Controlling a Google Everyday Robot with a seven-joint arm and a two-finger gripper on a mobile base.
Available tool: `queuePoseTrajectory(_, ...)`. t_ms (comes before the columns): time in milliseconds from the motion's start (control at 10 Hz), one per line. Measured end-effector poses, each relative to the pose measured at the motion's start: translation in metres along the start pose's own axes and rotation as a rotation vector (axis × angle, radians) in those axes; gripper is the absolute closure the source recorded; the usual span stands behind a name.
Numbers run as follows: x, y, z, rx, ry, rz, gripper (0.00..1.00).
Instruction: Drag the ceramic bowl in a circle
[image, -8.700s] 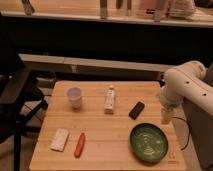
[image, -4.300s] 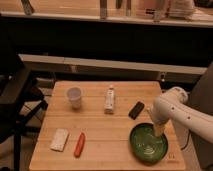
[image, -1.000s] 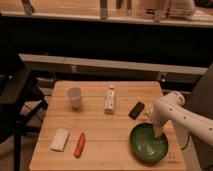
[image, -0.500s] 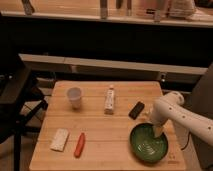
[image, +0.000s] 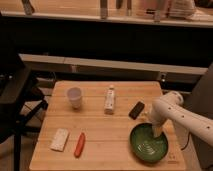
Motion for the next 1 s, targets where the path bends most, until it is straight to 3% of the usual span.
queuePoseTrajectory(1000, -0.0061, -0.0011, 0.0022, -0.018, -0.011, -0.016, 0.2)
